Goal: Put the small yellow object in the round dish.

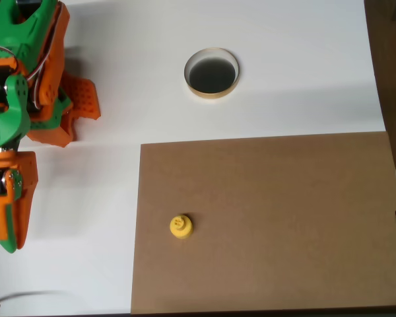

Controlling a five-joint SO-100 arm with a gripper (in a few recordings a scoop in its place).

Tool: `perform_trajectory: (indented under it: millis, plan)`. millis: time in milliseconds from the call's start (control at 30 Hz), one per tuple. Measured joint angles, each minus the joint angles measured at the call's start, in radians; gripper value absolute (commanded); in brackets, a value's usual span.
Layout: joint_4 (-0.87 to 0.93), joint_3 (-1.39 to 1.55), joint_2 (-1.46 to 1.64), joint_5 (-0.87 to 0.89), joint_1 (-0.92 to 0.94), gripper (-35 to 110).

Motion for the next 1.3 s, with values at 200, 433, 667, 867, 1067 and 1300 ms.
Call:
perform_trajectory:
  millis: [200, 433, 667, 867, 1067, 1300]
  plan:
    - [0.003, 0.000, 0.000, 0.000, 0.000, 0]
    - [0.003, 0.000, 0.000, 0.000, 0.000, 3]
    - [0.000, 0.000, 0.000, -0.012, 0.021, 12]
    - [0.026, -0.012, 0.000, -0.061, 0.060, 15]
    - [0.032, -0.089, 0.002, -0.114, 0.061, 19]
    - [0.035, -0.184, -0.040, -0.167, 0.020, 20]
